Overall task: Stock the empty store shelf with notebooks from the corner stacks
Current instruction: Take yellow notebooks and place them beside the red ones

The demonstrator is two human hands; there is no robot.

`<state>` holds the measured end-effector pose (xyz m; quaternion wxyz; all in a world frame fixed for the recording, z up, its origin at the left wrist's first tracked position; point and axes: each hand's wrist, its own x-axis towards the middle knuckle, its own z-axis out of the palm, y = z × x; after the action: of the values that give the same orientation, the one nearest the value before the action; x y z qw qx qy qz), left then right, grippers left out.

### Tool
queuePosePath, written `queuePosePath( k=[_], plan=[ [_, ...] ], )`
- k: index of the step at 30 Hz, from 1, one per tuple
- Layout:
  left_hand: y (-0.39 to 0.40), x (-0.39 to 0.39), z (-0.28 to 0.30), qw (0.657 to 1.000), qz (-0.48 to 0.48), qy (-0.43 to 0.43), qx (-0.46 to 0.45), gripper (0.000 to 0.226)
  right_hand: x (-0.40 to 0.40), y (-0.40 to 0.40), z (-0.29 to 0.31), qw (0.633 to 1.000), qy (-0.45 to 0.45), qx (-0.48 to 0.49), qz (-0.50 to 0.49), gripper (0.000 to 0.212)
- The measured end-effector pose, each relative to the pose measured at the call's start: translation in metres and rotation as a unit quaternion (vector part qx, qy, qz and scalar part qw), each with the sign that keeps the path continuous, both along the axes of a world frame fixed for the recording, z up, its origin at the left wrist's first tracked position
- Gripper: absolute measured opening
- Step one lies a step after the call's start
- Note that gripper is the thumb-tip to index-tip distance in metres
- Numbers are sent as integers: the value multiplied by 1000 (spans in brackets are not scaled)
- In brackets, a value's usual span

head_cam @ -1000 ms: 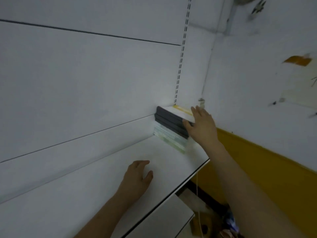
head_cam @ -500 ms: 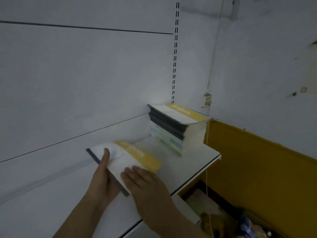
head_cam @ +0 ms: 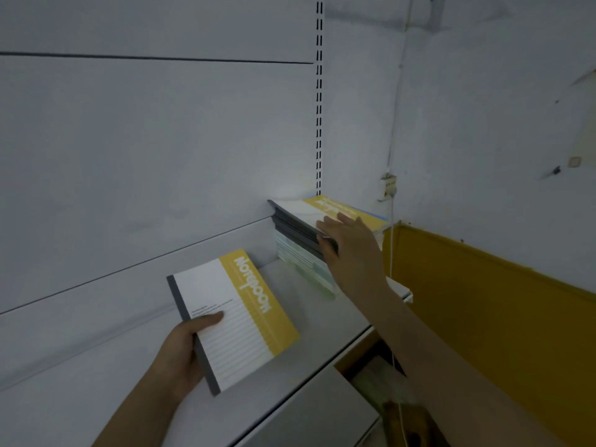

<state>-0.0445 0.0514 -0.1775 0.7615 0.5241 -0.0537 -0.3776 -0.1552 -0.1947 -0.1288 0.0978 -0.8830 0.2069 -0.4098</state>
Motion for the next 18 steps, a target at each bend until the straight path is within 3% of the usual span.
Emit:
queuePosePath(
  k=[3,7,10,12,15,17,18],
  plan=[
    [-2,2,2,1000,10,-6,-12,36,-5,28,-11,994,-52,-93,14,36],
    [-4,6,2,998,31,11,-56,73,-7,95,-65,976,-4,-178,128,44],
    [-1,5,-1,999,7,18,-41,49,-16,129,-98,932,131,-178,286,44],
    [2,6,-2,1000,2,1,-11,43,-21,122,-89,919,163,-170,315,52],
    [4,8,-2,1000,8,-11,2,52,-21,92,-47,959,56,-174,217,51],
    [4,8,-3,1000,0,-12,-1,58,-18,61,-17,988,-34,-122,91,54],
    [4,8,-3,1000,-5,-15,-2,59,-17,44,-4,995,-36,-88,35,60]
  ],
)
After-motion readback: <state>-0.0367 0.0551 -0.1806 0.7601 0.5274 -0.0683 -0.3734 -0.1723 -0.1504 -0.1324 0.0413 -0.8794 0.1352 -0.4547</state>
